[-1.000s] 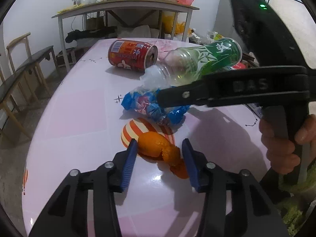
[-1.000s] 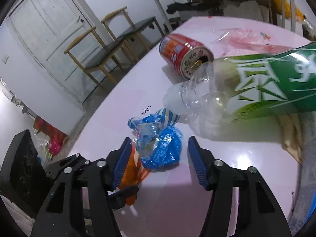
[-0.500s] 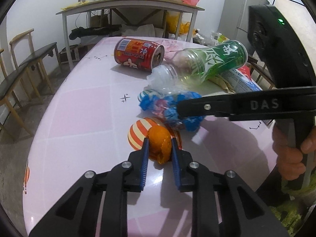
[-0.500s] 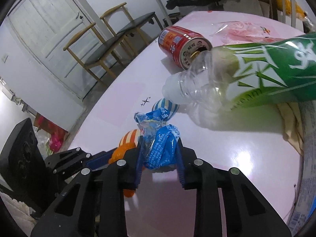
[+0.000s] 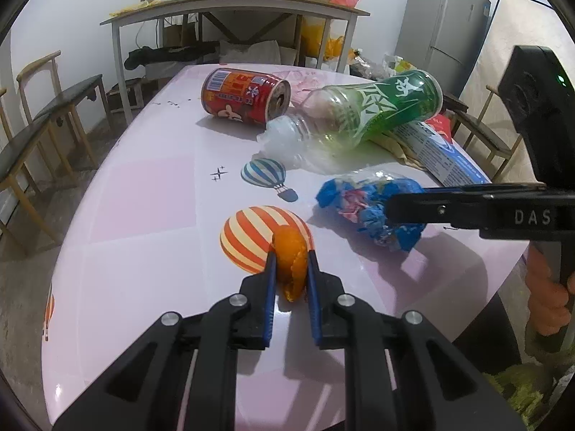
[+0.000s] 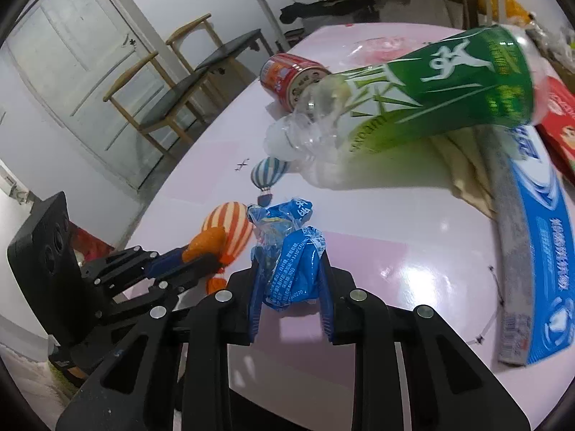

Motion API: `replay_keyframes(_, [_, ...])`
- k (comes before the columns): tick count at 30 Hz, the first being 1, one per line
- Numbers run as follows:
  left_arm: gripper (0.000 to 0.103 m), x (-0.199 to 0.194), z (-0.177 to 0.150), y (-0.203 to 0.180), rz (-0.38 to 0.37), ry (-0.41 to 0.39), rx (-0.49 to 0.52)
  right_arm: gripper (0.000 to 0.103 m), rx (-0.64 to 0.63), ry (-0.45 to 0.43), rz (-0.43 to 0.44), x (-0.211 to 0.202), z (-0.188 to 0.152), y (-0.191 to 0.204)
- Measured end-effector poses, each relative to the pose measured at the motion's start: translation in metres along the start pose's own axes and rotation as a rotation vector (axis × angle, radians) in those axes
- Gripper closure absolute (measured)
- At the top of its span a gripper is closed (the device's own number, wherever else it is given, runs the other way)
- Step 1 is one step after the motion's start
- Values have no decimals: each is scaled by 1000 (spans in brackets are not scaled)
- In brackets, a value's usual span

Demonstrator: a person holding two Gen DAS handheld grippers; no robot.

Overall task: Collect trash
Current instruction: 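Grasp the orange with the left tool while the right tool grasps the blue candy wrapper, then carry the orange and wrapper with both tools over the blue wastebasket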

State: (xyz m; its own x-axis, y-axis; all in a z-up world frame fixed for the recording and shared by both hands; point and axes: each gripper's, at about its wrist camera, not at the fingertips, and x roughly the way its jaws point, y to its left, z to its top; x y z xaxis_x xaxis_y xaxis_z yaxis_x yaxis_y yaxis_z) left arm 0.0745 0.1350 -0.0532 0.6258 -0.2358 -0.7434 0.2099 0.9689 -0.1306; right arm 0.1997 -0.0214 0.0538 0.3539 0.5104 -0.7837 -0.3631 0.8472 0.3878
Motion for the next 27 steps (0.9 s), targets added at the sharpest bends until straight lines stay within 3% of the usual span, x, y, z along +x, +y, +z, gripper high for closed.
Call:
replay_keyframes(13, [89, -6, 17, -32, 11, 4, 50, 78, 57, -86, -30, -33, -13, -18])
replay_keyframes(27, [88, -15, 48, -90, 26, -46, 188, 78, 139, -207, -66, -86, -33, -49])
